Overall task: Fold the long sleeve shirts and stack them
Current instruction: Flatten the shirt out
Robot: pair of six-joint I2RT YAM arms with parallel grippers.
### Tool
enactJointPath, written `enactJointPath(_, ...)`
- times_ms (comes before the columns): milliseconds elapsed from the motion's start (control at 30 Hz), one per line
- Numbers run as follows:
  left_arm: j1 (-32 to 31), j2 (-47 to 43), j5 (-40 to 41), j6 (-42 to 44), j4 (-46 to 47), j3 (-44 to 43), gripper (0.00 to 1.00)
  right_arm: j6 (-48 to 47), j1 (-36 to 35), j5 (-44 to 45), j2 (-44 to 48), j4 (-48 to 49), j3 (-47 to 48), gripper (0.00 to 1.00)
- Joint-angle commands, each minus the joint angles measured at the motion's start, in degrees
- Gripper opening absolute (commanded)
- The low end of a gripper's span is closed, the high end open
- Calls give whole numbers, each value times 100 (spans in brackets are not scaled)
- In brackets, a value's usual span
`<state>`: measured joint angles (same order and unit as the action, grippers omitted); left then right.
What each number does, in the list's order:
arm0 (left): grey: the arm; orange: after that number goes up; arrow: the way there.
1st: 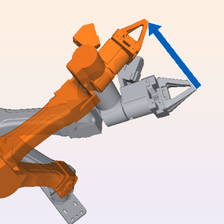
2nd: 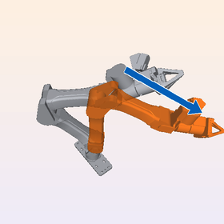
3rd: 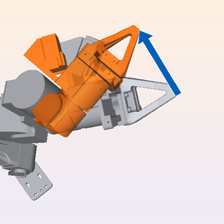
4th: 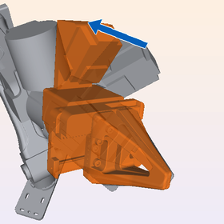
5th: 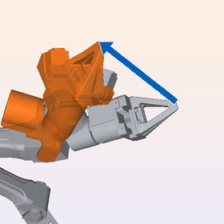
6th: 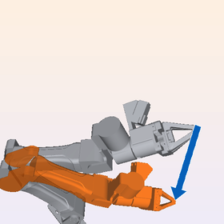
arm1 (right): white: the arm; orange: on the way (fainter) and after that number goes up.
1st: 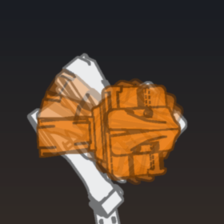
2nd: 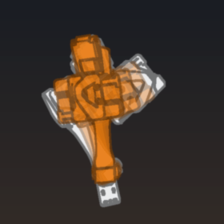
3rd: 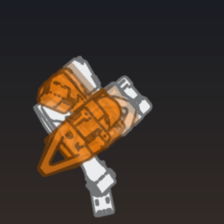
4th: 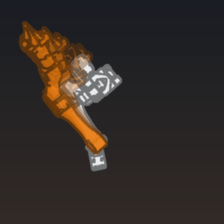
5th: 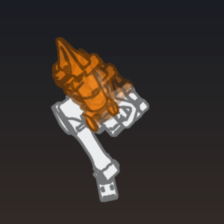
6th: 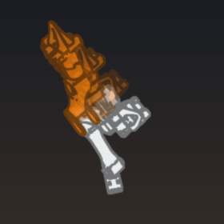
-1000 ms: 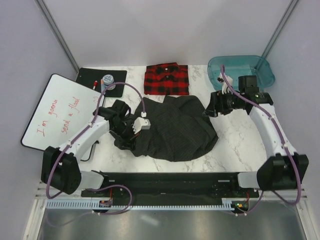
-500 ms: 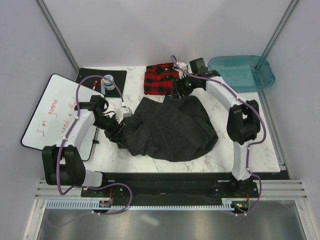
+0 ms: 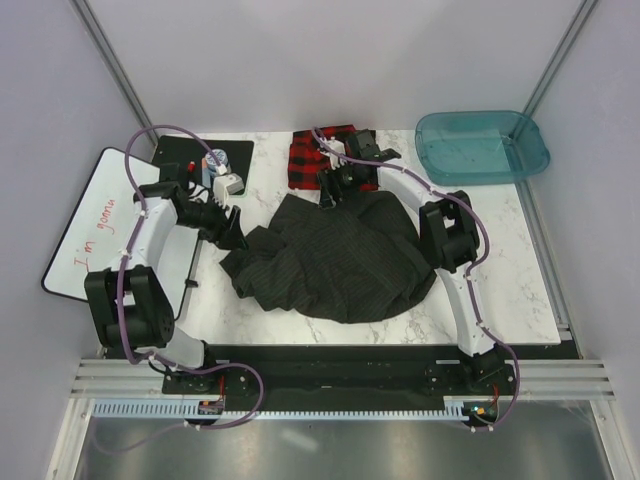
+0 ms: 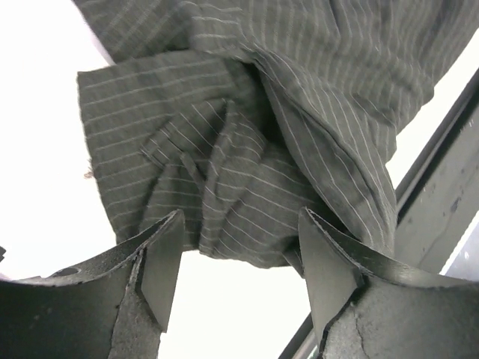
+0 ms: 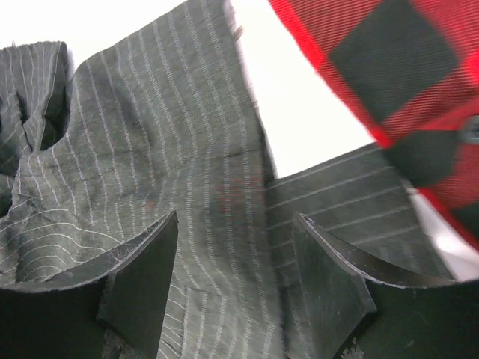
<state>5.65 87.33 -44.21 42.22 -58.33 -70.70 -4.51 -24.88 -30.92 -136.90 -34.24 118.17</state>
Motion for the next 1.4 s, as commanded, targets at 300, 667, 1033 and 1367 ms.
enactJointPath(300, -230, 1162, 412, -2181, 2176, -874, 68, -401, -105, -143, 391, -267, -338, 10)
enactJointPath(667, -1566, 3199, 1792, -3552, 2985, -2413, 71, -436, -122, -670, 1499, -601, -1102, 0)
enactJointPath(1033, -1787, 3362, 1530, -3659, 2642, -2380, 70, -313, -113, -845, 3379, -856, -3672, 0)
enactJointPath(1367, -1936, 2237, 580, -3272, 2800, -1193, 73, -980, -280, -1346, 5210, -1013, -6069, 0)
